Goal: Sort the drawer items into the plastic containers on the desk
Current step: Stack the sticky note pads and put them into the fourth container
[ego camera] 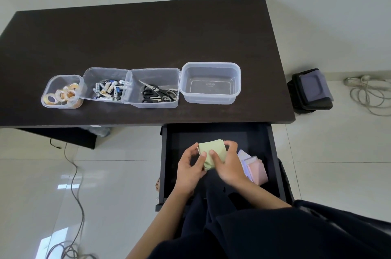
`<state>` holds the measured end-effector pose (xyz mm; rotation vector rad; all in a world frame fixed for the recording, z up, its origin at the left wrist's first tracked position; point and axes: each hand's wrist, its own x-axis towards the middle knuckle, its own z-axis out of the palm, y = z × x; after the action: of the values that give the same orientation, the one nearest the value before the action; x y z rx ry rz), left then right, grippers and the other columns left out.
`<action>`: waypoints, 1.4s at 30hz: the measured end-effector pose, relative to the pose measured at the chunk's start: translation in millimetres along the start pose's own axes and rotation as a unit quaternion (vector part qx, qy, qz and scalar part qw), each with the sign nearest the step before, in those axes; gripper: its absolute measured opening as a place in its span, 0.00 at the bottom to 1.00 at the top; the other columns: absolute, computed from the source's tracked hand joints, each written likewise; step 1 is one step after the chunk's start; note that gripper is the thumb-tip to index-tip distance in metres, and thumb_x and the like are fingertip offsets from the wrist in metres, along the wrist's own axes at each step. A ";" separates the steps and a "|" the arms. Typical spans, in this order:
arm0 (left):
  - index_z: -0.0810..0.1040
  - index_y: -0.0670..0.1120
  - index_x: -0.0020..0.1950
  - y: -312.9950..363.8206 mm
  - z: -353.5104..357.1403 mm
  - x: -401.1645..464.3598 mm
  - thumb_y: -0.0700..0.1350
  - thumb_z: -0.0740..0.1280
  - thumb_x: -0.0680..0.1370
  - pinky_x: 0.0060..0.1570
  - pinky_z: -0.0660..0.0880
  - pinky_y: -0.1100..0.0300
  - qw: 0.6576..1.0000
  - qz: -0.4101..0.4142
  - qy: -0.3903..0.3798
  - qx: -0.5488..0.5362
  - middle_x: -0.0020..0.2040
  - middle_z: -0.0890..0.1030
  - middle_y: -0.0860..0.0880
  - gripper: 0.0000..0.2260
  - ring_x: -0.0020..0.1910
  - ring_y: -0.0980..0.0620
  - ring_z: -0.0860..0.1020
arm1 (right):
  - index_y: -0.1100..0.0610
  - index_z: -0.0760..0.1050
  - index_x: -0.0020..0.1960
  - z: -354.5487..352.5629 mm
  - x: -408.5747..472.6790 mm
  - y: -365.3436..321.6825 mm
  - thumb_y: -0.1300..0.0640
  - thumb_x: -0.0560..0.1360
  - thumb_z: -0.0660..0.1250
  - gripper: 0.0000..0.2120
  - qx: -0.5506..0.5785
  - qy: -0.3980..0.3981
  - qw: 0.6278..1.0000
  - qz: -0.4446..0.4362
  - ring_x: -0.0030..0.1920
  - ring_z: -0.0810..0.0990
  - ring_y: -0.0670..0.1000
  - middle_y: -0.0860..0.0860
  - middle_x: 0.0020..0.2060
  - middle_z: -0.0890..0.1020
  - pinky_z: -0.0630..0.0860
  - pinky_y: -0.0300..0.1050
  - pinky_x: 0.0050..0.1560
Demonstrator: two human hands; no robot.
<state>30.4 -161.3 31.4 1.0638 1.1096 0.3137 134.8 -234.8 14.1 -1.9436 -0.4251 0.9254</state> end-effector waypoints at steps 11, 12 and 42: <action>0.77 0.50 0.53 -12.3 -14.1 -6.3 0.34 0.69 0.73 0.41 0.79 0.58 0.999 -0.029 -0.040 0.014 0.53 0.80 0.43 0.14 0.46 0.50 0.81 | 0.58 0.64 0.62 9.7 -3.1 7.7 0.57 0.80 0.58 0.11 -0.025 0.031 0.999 -0.015 0.44 0.76 0.48 0.50 0.47 0.75 0.74 0.43 0.45; 0.77 0.50 0.54 -13.2 -15.6 -6.7 0.34 0.69 0.73 0.39 0.79 0.60 0.999 -0.034 -0.040 0.011 0.52 0.80 0.43 0.14 0.45 0.50 0.80 | 0.57 0.64 0.61 10.7 -3.3 8.5 0.57 0.80 0.57 0.10 -0.022 0.031 0.999 -0.013 0.43 0.75 0.46 0.49 0.45 0.75 0.74 0.41 0.44; 0.75 0.49 0.59 -23.1 -62.8 -6.9 0.34 0.69 0.73 0.34 0.78 0.69 0.981 -0.041 0.017 0.187 0.56 0.79 0.42 0.18 0.44 0.60 0.77 | 0.54 0.60 0.71 -30.5 45.4 97.1 0.51 0.62 0.74 0.42 -0.394 -0.134 0.907 -0.055 0.64 0.68 0.55 0.49 0.64 0.64 0.76 0.50 0.54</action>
<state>-32.1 -143.9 13.8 1.3412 1.2704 0.0566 180.7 -275.8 -78.7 -2.4689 -1.2080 1.0438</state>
